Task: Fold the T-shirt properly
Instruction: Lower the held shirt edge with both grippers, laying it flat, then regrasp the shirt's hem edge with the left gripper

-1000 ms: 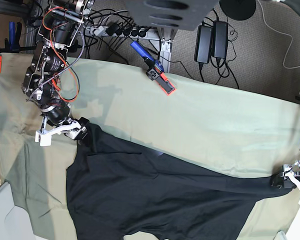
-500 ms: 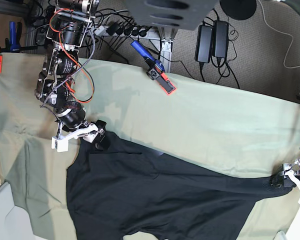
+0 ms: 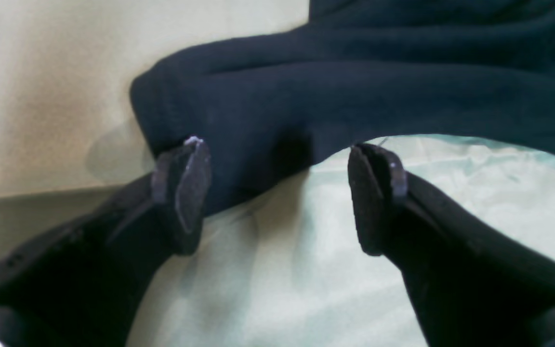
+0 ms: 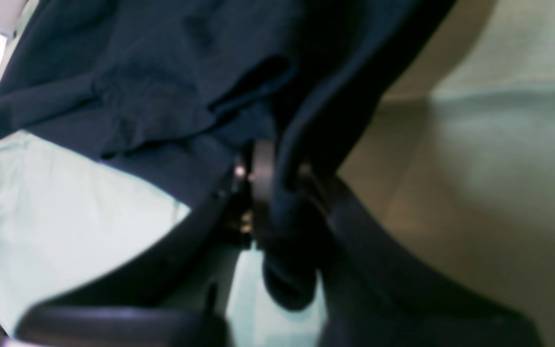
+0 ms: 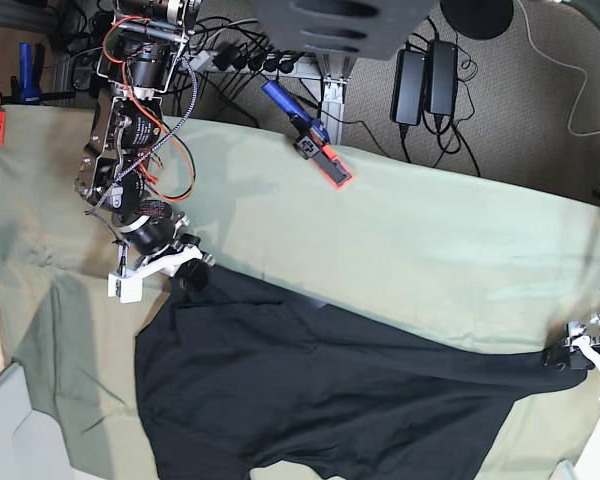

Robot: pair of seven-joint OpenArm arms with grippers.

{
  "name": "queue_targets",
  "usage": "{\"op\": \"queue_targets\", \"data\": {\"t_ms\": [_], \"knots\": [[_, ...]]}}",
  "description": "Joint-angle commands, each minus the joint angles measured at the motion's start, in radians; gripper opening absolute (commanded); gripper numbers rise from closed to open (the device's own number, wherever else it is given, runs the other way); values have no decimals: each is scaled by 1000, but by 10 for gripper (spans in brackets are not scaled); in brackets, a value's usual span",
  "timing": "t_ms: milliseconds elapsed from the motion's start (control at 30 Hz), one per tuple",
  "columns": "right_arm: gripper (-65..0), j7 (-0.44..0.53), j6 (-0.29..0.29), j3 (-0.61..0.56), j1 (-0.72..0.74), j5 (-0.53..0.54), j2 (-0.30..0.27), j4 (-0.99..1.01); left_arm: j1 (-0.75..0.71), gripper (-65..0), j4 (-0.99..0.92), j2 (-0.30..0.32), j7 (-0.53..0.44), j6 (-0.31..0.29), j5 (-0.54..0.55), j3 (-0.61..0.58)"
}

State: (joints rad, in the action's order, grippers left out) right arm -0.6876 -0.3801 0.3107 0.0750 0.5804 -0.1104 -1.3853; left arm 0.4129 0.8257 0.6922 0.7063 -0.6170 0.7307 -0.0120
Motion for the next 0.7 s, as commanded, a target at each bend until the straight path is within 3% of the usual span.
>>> {"op": "queue_targets", "data": {"t_ms": [0, 167, 367, 600, 667], "knots": [[-650, -1, -72, 26, 16, 26, -33, -19, 28, -174, 14, 25, -17, -1, 14, 8], [-650, -61, -72, 131, 2, 95, -135, -23, 28, -174, 15, 34, -11, -8, 27, 9], [-650, -56, -72, 161, -44, 127, -259, -23, 28, -174, 15, 36, 25, -77, 126, 9], [-650, -52, -72, 163, -56, 123, -348, -23, 27, -174, 15, 37, 76, -81, 139, 9], [-650, -53, -72, 163, -56, 123, -366, -23, 21, -174, 15, 37, 132, -81, 204, 9]]}}
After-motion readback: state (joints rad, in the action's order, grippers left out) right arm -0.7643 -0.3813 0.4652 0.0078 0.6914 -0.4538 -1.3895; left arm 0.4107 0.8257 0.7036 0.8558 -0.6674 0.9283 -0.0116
